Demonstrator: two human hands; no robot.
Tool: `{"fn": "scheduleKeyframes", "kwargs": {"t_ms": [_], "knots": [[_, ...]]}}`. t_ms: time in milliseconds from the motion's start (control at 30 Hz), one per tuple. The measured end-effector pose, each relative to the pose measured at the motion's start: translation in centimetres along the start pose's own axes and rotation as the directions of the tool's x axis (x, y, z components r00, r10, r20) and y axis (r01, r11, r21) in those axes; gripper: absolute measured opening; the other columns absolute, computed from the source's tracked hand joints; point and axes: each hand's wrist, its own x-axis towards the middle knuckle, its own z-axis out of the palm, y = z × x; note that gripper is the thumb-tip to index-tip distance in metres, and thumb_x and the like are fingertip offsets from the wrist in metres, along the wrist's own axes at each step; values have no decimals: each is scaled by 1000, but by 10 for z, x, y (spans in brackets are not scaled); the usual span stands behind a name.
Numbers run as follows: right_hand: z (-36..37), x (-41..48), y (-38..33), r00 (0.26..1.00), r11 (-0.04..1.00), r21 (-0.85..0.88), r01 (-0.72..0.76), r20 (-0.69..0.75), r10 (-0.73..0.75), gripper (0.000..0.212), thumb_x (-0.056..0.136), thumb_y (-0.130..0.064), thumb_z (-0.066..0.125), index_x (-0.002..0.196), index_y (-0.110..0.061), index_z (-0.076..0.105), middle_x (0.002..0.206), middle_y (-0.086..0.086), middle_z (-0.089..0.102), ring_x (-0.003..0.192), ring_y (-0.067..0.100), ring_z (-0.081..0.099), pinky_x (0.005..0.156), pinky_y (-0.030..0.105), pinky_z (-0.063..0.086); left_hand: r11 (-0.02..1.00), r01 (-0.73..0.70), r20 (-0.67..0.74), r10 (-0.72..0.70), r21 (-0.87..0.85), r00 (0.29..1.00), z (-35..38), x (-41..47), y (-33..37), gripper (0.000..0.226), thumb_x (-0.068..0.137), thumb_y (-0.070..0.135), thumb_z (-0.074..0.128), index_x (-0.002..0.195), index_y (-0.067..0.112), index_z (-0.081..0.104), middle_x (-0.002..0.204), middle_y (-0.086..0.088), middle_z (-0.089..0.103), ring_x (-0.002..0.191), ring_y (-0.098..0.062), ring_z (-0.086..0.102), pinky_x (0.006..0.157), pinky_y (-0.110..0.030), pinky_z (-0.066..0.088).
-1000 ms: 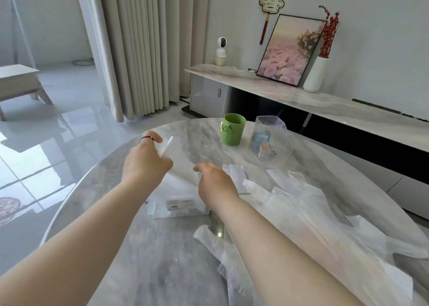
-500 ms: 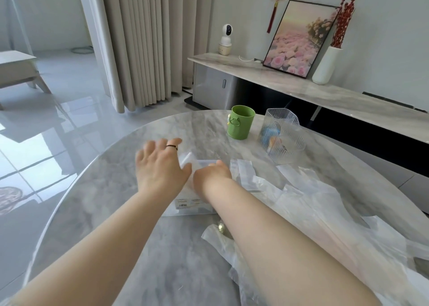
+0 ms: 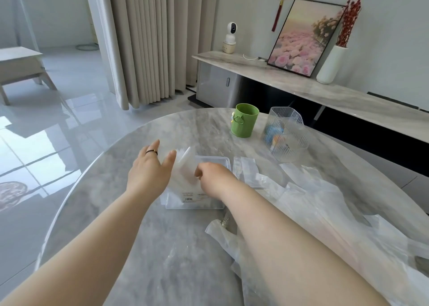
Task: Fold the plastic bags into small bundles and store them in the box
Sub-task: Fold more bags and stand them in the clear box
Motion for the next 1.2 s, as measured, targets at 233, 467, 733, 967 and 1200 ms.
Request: {"fn": "scheduleKeyframes", "kwargs": {"t_ms": [233,467,733,967,1200], "knots": [[-12,-53,33,971,983,171,59,-239,-16,45,91,2,31,125,-14,56,130,4,56,120,21,51,100,29,41,984,-176,-139,170,-30,976,-11,-42,3,42,97,23,40,138,15,40,150,4,29,138,-17,23,114,-32,18],[6,-170,127,974,996,23,-91,-206,94,34,94,-15,44,126,-17,54,133,-6,54,123,12,48,96,19,34,970,-235,108,241,-66,965,8,-123,8,26,95,18,45,114,18,63,114,11,57,115,-12,49,78,-13,28],[62,-252,179,968,957,-151,-248,-72,240,91,72,-72,40,147,-27,14,156,-8,3,144,10,4,115,23,3,956,-292,310,284,-22,907,29,-186,-1,23,95,21,46,109,22,64,97,20,52,98,2,47,80,-10,28],[96,-247,148,974,973,-187,-139,-205,99,78,76,-62,49,137,-17,35,151,-3,24,138,14,23,113,25,17,947,-312,331,273,72,903,40,-185,-7,24,95,24,45,112,25,62,107,17,58,95,1,44,76,-15,31],[112,-233,156,913,966,-232,-115,-407,11,31,22,-22,78,44,-23,56,48,-13,55,42,1,55,39,9,36,880,-448,335,379,159,863,53,-183,-16,25,95,25,44,114,27,62,122,18,57,112,-6,52,83,-12,32]]}}
